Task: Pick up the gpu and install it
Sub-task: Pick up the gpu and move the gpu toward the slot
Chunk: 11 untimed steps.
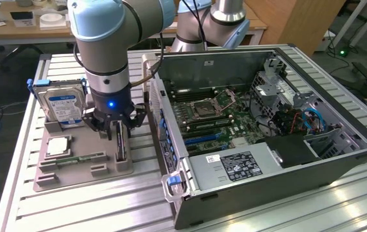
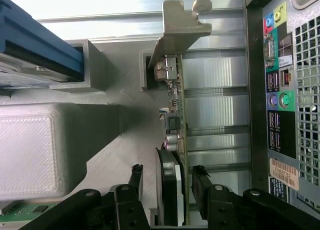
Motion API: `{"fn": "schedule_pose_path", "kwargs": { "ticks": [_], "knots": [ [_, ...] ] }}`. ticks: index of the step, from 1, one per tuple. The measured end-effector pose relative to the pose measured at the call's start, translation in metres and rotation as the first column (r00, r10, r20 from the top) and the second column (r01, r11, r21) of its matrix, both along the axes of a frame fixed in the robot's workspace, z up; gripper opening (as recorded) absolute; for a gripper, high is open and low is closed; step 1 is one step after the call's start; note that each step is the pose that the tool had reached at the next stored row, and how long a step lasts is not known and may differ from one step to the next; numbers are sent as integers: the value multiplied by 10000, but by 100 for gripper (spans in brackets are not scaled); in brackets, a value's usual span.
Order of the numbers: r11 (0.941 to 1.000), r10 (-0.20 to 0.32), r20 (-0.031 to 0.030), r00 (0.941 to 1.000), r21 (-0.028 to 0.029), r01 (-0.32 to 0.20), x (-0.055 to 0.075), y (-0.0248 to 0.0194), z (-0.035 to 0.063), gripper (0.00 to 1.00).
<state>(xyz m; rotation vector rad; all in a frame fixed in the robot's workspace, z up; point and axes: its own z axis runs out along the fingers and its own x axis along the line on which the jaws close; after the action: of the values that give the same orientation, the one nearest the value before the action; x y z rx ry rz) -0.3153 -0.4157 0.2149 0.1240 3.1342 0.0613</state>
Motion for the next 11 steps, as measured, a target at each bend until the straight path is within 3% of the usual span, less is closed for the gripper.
{"fn": "schedule_pose_path", "kwargs": {
  "ticks": [1, 5, 6, 11],
  "knots": [
    [10000, 0, 0, 10000, 0, 0, 0, 0, 0, 52],
    [10000, 0, 0, 10000, 0, 0, 0, 0, 0, 51],
    [10000, 0, 1, 10000, 0, 0, 0, 0, 0, 44],
    [10000, 0, 0, 10000, 0, 0, 0, 0, 0, 42]
  ]
}}
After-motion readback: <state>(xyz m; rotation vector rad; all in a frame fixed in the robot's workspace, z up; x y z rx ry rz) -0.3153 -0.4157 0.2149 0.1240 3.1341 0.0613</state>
